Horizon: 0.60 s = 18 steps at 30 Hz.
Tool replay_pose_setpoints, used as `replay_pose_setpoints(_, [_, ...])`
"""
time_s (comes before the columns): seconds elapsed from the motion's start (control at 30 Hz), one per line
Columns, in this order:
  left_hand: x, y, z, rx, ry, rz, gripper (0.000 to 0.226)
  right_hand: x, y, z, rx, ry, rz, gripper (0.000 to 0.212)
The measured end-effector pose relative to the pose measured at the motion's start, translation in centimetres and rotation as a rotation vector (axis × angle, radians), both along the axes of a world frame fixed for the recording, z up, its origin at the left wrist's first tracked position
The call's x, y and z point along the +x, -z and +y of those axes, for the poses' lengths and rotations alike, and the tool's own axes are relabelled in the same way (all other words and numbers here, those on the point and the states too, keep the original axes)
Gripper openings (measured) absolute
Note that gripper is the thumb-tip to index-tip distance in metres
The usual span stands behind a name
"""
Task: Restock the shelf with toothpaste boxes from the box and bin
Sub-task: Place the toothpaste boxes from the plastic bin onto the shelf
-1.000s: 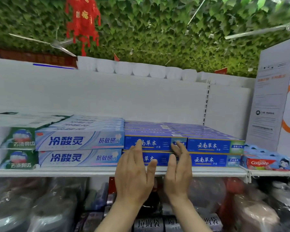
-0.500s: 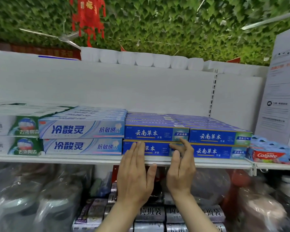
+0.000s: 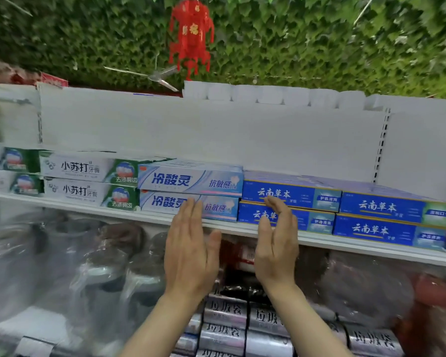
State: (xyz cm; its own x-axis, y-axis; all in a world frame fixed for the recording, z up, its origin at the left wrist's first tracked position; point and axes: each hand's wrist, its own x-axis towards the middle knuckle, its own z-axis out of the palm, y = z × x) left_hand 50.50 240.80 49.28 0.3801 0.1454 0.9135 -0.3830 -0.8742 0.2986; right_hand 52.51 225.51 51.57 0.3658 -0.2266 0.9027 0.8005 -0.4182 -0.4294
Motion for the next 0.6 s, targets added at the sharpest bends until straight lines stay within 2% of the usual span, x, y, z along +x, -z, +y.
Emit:
replay_pose_setpoints(0.23, [0.9,-2.1,7.0,0.002,-0.076,0.041,0.077,-0.1,-0.9,7.0,-0.021,-0.016,0.008,0.046])
replay_pose_setpoints(0.6, [3.4,-3.8,12.9,0.221,-0.007,0.14,0.078,2.6,-0.3,13.1,-0.035,0.258,0.075,0.048])
